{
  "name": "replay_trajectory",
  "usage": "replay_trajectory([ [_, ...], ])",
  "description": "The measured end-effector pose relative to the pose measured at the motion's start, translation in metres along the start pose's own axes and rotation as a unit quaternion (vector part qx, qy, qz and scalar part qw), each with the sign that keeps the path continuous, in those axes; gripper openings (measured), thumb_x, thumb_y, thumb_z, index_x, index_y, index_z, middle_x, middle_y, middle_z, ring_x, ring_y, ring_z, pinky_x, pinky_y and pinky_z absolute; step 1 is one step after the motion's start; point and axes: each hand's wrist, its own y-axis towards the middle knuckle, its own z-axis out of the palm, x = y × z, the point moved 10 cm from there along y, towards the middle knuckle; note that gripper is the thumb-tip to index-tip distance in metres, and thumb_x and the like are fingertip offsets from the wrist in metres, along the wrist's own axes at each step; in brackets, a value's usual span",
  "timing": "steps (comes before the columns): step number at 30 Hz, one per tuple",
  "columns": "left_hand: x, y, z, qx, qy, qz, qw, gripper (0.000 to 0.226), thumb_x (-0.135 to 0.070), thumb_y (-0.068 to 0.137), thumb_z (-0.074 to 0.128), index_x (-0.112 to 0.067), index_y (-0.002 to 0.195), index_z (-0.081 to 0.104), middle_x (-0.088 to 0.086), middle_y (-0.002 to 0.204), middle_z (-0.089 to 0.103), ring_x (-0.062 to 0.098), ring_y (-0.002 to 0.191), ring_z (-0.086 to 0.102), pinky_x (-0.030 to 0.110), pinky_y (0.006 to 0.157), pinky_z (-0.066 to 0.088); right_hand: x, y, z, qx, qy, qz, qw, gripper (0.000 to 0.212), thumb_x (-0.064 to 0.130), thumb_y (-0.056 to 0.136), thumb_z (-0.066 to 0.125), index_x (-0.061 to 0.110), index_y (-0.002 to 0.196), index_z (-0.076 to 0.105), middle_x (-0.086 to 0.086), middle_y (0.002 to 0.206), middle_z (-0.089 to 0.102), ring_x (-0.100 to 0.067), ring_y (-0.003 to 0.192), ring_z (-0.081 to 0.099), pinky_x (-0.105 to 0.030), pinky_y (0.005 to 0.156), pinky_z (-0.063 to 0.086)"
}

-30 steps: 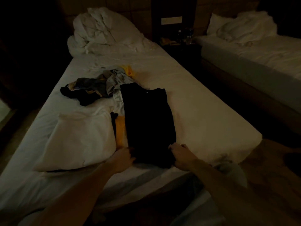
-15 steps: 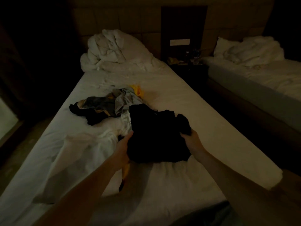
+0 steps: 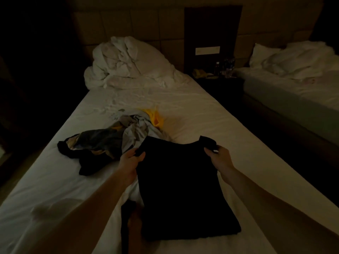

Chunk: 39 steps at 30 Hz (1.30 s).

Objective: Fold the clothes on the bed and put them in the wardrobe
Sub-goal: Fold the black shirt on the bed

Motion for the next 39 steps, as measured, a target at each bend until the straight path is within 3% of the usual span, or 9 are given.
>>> replay_trajectory([
  [4,-0.001,0.074,-0.001,-0.051,0.139,0.039,0.988,0.017,-0.004,0.097,0.053,-0.014,0.108,0.061,0.004,0.093,0.059,0.030,0.092,0.059,0.043,0.087,0.048,-0.025,0.068,0.007,-0.021,-0.089,0.043,0.995,0.050,0.046,0.090,0.063,0.009,0.125,0.059,-0.013,0.119,0.064,-0.033,0.107,0.062,-0.049,0.097,0.049],
  [8,0.015,0.121,-0.001,-0.064,0.257,0.024,0.964,0.044,-0.020,0.092,0.065,-0.012,0.130,0.045,0.008,0.121,0.054,0.033,0.114,0.054,0.048,0.101,0.044,-0.065,0.115,0.024,0.042,-0.171,0.125,0.976,0.122,0.083,0.050,0.069,0.016,0.145,0.033,-0.011,0.143,0.042,-0.036,0.129,0.044,-0.048,0.106,0.041],
  [10,0.019,0.127,0.003,-0.052,0.321,0.023,0.946,0.041,-0.021,0.092,0.064,-0.006,0.128,0.050,0.013,0.113,0.058,0.034,0.105,0.057,0.045,0.093,0.045,-0.068,0.118,0.036,0.077,-0.167,0.137,0.973,0.109,0.059,0.067,0.081,0.011,0.148,0.027,-0.010,0.145,0.041,-0.032,0.130,0.046,-0.040,0.104,0.042],
  [14,0.007,0.115,0.009,-0.065,0.359,0.083,0.927,0.010,-0.016,0.096,0.059,-0.008,0.101,0.063,0.005,0.078,0.056,0.024,0.073,0.053,0.038,0.074,0.044,-0.060,0.116,0.032,0.025,-0.149,0.091,0.984,0.054,0.027,0.080,0.078,0.006,0.125,0.055,-0.012,0.117,0.064,-0.029,0.104,0.064,-0.041,0.094,0.053],
  [18,-0.013,0.081,0.001,-0.100,0.299,0.132,0.940,0.008,-0.012,0.096,0.056,-0.011,0.091,0.062,0.008,0.084,0.060,0.025,0.078,0.056,0.036,0.074,0.041,-0.027,0.079,0.030,0.059,-0.024,0.075,0.995,0.031,0.013,0.087,0.070,0.008,0.116,0.063,-0.011,0.107,0.070,-0.031,0.096,0.068,-0.049,0.096,0.052],
  [23,-0.032,0.021,-0.005,-0.051,0.114,0.093,0.988,0.014,-0.005,0.098,0.053,-0.016,0.098,0.062,0.009,0.092,0.058,0.020,0.071,0.055,0.034,0.065,0.041,0.035,0.012,0.012,0.102,0.077,0.030,0.991,0.025,0.003,0.089,0.065,0.012,0.113,0.064,-0.008,0.105,0.072,-0.027,0.090,0.071,-0.037,0.079,0.058],
  [28,-0.047,-0.052,-0.008,-0.010,0.003,0.073,0.997,0.020,0.003,0.099,0.045,-0.012,0.105,0.057,0.005,0.087,0.059,0.013,0.058,0.062,0.029,0.056,0.045,0.079,-0.072,-0.006,0.099,0.051,-0.028,0.993,0.027,0.000,0.088,0.064,0.005,0.114,0.065,-0.011,0.102,0.070,-0.030,0.092,0.068,-0.042,0.083,0.055],
  [32,-0.058,-0.103,-0.016,0.019,-0.036,0.078,0.996,0.022,0.002,0.098,0.048,-0.012,0.111,0.059,0.008,0.105,0.061,0.020,0.083,0.067,0.031,0.069,0.052,0.103,-0.133,-0.015,0.090,0.050,-0.073,0.992,0.027,0.003,0.088,0.066,0.004,0.114,0.066,-0.008,0.095,0.071,-0.024,0.084,0.069,-0.030,0.066,0.052],
  [39,-0.097,-0.199,-0.036,0.016,-0.077,0.134,0.988,0.030,-0.008,0.089,0.066,-0.005,0.119,0.064,0.015,0.118,0.068,0.030,0.104,0.068,0.036,0.082,0.056,0.143,-0.211,-0.025,0.090,0.118,-0.099,0.984,0.023,0.008,0.080,0.074,0.008,0.103,0.071,-0.008,0.094,0.074,-0.029,0.088,0.071,-0.037,0.075,0.054],
])
